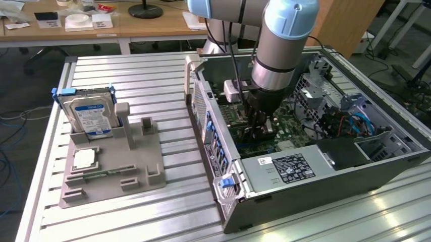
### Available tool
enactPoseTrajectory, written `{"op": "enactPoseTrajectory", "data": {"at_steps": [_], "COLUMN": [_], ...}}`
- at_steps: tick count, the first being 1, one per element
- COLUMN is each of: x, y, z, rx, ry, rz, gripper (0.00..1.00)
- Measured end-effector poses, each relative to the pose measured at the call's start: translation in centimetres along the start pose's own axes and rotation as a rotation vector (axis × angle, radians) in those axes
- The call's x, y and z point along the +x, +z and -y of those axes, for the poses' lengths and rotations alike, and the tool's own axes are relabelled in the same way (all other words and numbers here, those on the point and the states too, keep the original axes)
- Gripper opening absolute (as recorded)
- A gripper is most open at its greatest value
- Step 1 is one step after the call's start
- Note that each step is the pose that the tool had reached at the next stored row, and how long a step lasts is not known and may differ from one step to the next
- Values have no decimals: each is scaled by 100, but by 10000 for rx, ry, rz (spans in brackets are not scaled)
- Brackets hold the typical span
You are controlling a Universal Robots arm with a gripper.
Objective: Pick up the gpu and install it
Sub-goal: 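Insert the gpu into the slot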
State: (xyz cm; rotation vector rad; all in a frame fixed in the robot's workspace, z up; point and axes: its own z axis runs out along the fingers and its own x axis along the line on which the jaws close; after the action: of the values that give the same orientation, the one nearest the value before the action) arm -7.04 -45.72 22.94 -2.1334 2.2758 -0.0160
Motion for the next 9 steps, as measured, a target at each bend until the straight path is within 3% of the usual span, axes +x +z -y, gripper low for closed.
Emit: {"op": "enactPoseTrajectory", "data": {"at_steps": [7,9], "x": [-5,-1], "y": [-28,-52], "z": [2,2], "rx": [12,3], "ry": [1,0], "rz": [32,7], "gripper": [28,28]}}
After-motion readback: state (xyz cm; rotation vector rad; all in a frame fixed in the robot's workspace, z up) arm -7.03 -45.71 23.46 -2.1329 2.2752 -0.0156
